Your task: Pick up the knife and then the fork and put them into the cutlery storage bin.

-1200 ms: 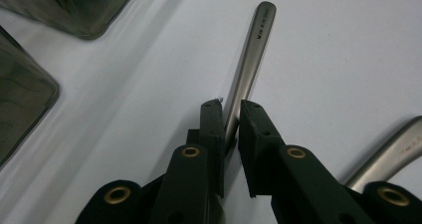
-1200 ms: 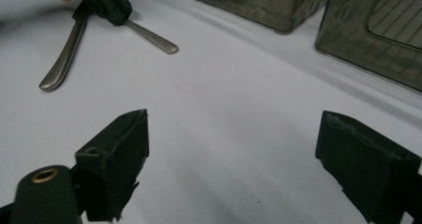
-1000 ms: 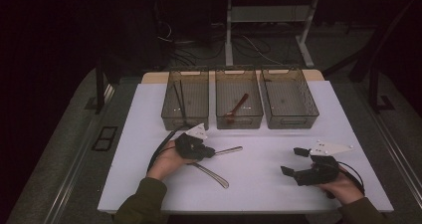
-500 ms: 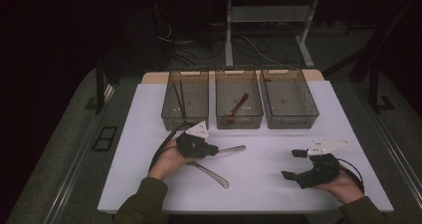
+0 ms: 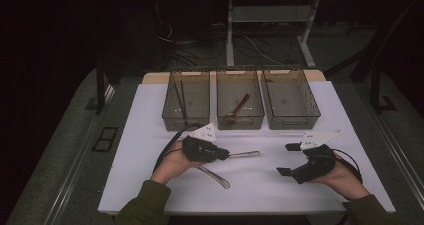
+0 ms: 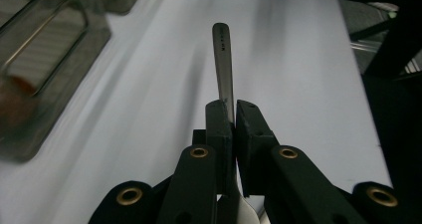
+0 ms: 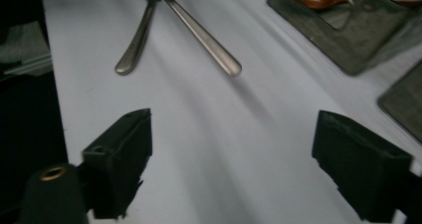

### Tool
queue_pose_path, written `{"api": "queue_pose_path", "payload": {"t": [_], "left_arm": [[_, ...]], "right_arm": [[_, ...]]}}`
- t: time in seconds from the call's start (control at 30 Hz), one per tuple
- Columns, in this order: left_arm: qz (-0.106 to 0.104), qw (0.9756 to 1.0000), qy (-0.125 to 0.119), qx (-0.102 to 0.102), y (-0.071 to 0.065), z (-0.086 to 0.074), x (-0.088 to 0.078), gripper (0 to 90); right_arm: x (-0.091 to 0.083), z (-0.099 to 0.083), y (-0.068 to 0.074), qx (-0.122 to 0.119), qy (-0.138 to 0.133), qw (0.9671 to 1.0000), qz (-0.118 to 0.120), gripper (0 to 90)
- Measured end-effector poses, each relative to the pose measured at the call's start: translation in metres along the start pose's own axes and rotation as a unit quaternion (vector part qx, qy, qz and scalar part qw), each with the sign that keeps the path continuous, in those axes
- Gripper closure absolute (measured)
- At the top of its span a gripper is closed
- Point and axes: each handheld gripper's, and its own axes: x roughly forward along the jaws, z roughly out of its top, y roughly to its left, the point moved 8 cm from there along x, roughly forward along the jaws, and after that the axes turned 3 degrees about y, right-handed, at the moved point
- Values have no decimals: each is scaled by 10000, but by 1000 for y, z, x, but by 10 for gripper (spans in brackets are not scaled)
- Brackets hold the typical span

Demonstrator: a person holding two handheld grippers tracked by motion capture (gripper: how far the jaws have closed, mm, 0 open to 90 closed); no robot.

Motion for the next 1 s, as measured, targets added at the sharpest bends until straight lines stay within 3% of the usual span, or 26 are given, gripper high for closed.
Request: {"api": "queue_pose_path", "payload": {"t": [0.17,0.37,0.43,0.7,1.0], "left_arm": [[-167,9996,25,213,-14,10,6,846],[-348,9986,28,385,-27,18,12,846],[-398,9983,26,431,-31,21,14,846],[-504,9965,84,666,-41,27,20,845],[-509,9963,98,690,-43,28,23,845]], "right_arm": [[7,18,12,-272,139,9989,363,271],[26,35,25,-664,318,9938,837,381],[33,38,26,-889,411,9906,959,427],[59,38,38,-1104,876,9795,1439,578],[66,34,45,-1241,1060,9734,1610,787]]}}
